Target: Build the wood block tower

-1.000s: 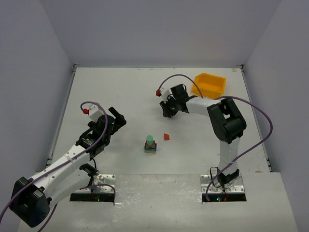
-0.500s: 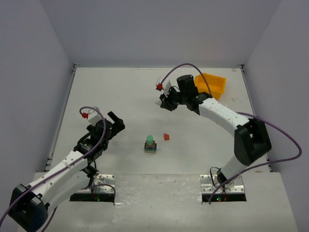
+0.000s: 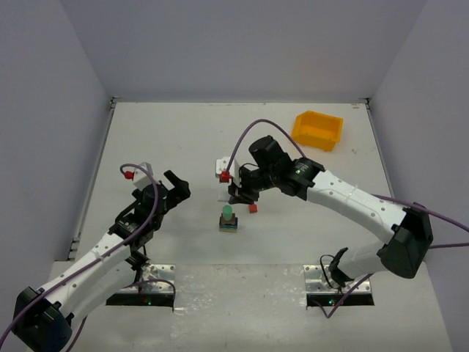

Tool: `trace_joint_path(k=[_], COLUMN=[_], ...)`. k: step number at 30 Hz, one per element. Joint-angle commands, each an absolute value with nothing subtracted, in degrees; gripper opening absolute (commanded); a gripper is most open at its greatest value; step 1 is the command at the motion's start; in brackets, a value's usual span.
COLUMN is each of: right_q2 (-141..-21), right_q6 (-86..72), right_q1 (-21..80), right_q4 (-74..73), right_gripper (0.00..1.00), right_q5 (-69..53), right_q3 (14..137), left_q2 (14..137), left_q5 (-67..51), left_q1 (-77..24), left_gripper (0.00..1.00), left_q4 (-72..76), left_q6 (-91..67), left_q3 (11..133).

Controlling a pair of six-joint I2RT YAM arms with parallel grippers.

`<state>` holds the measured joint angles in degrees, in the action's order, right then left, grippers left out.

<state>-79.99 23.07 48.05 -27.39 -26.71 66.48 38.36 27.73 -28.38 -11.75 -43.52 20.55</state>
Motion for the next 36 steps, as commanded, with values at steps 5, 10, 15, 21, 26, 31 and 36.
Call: trace_joint_path(k=[5, 10, 15, 21, 26, 31, 36], right_q2=[-82.7, -85.4, -87.4, -87.0, -86.4, -86.4, -86.1], right_q6=[22.0, 17.6, 14.8, 14.3, 14.3, 14.3, 14.4], right_q1=[53.4, 54.7, 55.4, 55.9, 56.0, 56.0, 56.0], right_q4=[-36.2, -35.8, -34.7, -34.7, -33.8, -33.5, -33.1], right_gripper=[0.17, 0.18, 0.18, 0.2, 0.2, 0.21, 0.22], right_q5=[-19.7, -17.1, -12.1, -12.1, -13.3, -13.7, -13.4], right_q3=[72.5, 74.2, 75.5, 74.5, 73.4, 72.7, 71.8], left_q2=[37.5, 37.4, 37.3, 36.9, 36.8, 36.9, 37.0], left_q5=[27.8, 28.3, 28.9, 28.9, 28.8, 28.7, 28.6], left_q1=[-27.7, -27.8, -27.8, -27.8, -27.7, -27.8, -27.8], left_gripper=[1.0, 1.0, 1.0, 1.0, 1.0, 1.0, 1.0], left_q4=[-10.3, -10.5, -10.7, -10.6, -10.7, -10.5, -10.5], left_q6=[-42.8, -43.2, -43.5, -43.8, -43.9, -43.9, -43.9], left_q3=[20.4, 20.3, 20.3, 20.0, 20.0, 20.0, 20.0])
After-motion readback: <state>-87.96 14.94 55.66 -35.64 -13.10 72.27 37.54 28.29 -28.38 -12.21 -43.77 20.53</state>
